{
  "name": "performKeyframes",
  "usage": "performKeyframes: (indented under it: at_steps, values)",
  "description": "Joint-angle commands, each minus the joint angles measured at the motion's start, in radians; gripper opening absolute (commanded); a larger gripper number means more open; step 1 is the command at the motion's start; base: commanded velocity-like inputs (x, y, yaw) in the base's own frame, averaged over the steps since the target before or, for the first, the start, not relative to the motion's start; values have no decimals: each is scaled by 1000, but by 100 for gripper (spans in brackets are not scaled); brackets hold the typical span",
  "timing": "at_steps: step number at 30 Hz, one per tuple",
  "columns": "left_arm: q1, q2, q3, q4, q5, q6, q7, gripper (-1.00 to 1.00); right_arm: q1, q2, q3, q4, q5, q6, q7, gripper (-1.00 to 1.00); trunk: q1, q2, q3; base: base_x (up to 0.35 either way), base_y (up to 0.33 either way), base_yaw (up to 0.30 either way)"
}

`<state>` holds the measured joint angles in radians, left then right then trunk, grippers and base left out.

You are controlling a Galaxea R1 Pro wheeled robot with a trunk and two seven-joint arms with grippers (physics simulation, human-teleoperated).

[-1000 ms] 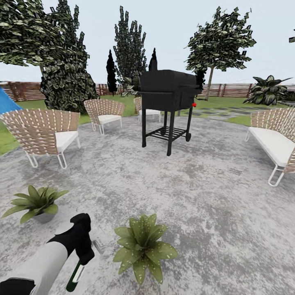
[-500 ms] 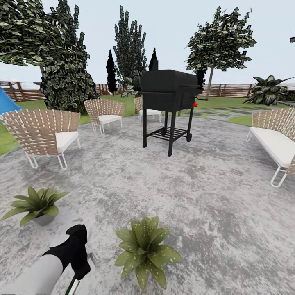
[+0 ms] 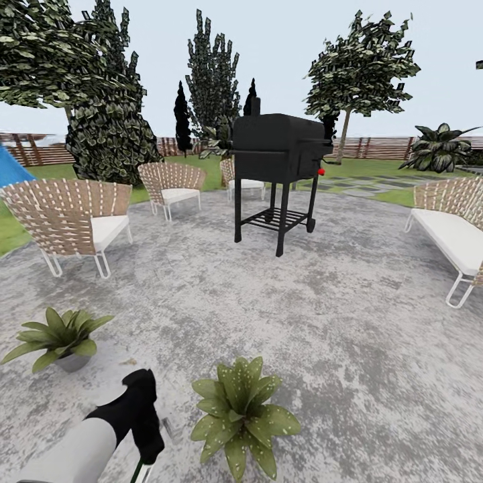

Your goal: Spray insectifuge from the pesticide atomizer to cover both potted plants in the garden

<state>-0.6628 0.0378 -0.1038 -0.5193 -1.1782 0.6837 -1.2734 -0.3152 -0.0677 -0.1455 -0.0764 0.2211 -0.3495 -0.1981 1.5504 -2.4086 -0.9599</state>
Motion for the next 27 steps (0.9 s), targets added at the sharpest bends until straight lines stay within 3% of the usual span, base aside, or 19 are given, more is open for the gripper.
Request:
performKeyframes:
  at_steps: [1, 3, 7, 10, 12, 15, 18, 22, 25, 27]
  values:
    - [1, 4, -6, -1, -1, 7, -6, -100, -1, 0, -8, 1, 11, -3, -3, 100, 0, 0, -1, 0, 0, 0]
    - [3, 19, -4, 0, -1, 4, -7, -100, -1, 0, -8, 1, 11, -3, -3, 100, 0, 0, -1, 0, 0, 0]
    - [5, 77, 0, -5, 1, 2, -7, -100, 0, 0, -8, 1, 11, -3, -3, 100, 0, 0, -1, 0, 0, 0]
    - [5, 75, -1, -2, 1, 3, -3, -100, 0, 0, -5, 1, 11, -3, -2, 100, 0, 0, -1, 0, 0, 0]
    - [5, 48, -3, -2, 1, 4, 0, -100, -1, 0, -4, 1, 11, -3, -2, 100, 0, 0, -1, 0, 0, 0]
    - [1, -34, -7, -13, -3, 6, 3, -100, 0, -1, -3, 1, 12, -3, -1, 100, 0, 0, -1, 0, 0, 0]
    - [-10, -86, -8, -16, -8, 7, -4, -100, -1, -1, -3, 1, 12, -3, -1, 100, 0, 0, -1, 0, 0, 0]
    - [-69, -95, -9, -17, -9, 11, -21, -100, -1, -1, -3, 1, 12, -3, -1, 100, 0, 0, -1, 0, 0, 0]
    - [-130, -86, -11, -17, -29, 10, -141, -100, -1, -1, -3, 1, 12, -3, -1, 100, 0, 0, -1, 0, 0, 0]
    - [-144, -81, -10, -17, -52, 11, -169, -100, -1, 0, -4, 1, 12, -3, -1, 100, 0, 0, -1, 0, 0, 0]
